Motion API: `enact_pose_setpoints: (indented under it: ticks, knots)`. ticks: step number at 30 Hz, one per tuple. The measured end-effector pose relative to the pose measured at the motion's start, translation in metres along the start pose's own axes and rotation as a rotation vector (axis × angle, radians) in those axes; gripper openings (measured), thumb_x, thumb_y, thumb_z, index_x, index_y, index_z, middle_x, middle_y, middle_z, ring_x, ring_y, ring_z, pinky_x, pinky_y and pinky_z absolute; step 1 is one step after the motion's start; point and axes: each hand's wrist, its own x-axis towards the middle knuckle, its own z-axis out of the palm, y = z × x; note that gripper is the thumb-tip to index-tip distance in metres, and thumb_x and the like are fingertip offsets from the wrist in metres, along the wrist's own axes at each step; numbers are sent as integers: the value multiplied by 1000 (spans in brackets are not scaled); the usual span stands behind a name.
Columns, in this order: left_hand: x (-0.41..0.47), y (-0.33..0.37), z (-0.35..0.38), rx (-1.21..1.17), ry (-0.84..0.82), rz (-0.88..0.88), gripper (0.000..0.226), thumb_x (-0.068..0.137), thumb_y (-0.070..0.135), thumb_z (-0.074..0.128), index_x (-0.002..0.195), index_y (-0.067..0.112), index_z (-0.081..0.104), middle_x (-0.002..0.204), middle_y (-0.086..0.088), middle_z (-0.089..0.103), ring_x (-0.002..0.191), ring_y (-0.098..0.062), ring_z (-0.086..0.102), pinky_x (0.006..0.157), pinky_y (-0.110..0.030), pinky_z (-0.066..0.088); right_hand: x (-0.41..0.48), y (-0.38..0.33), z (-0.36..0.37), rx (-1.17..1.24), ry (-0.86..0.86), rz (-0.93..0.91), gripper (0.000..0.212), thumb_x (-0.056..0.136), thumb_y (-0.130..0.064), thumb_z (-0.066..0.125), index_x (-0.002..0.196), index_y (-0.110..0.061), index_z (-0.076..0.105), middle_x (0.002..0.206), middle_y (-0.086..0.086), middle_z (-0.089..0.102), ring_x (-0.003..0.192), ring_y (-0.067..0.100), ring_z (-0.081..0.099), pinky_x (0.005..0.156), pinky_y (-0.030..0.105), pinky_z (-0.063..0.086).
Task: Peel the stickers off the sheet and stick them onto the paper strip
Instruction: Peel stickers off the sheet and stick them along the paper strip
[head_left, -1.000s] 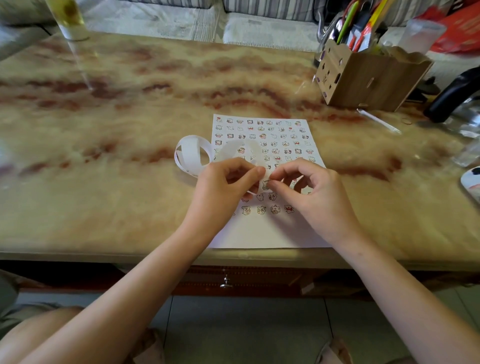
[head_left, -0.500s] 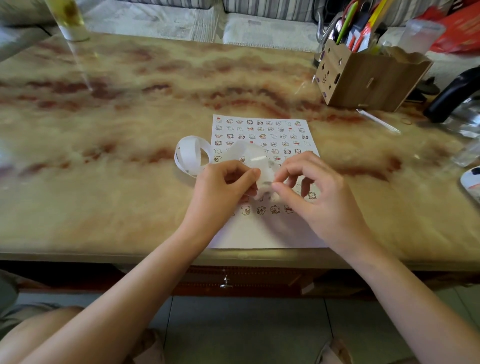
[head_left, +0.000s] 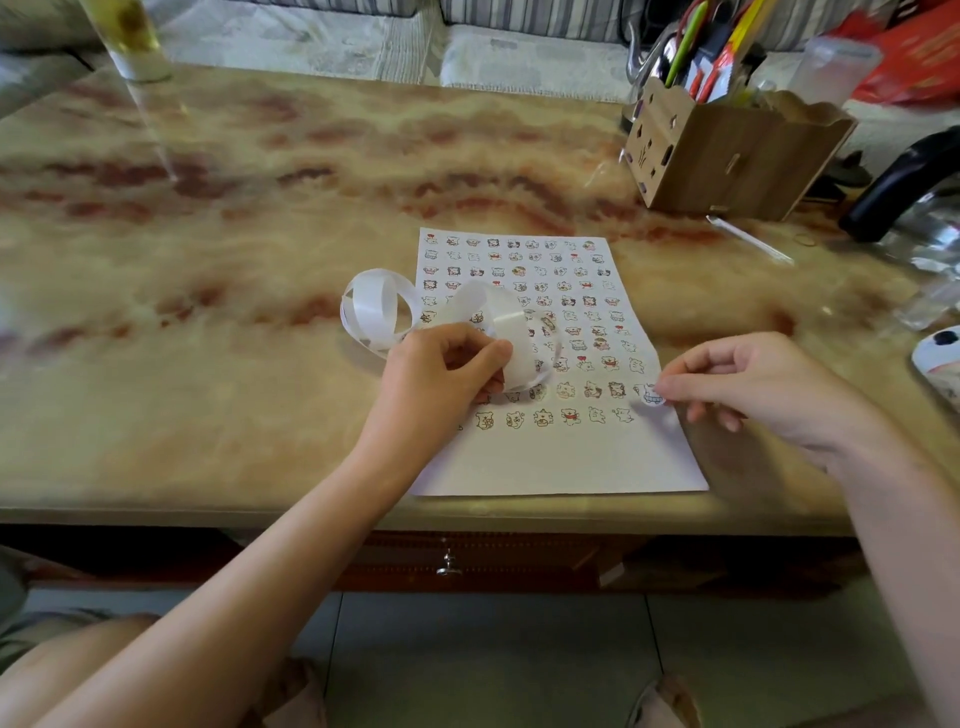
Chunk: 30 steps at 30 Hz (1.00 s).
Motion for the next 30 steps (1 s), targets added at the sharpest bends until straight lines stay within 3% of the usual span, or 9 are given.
enact_pose_setpoints:
  ticks: [4,16,30]
  knots:
    - [0,0,1,13,5,-5,20,91,16,63,77,2,69,74,-15,71,63,-15,61,76,-39,55,-1,2,1,-41,-34,44,4,78,-6,73,74,-7,72,65,2,72,46,3,52,42,15,33]
    - [-1,-1,0,51,3,-10,20,90,18,63,75,8,70,71,-11,72,66,-17,63,79,-47,54,0,3,2,-80,-46,84,2,76,-8,75,75,-9,73,70,3,74,49,5,50,50,23,36]
    - [0,-2,0,50,-4,-23,20,91,19,63,75,9,69,71,-8,72,64,-13,63,79,-44,54,2,9,14,-115,42,23,3,77,-3,71,75,-4,69,60,4,67,47,9,50,46,23,37]
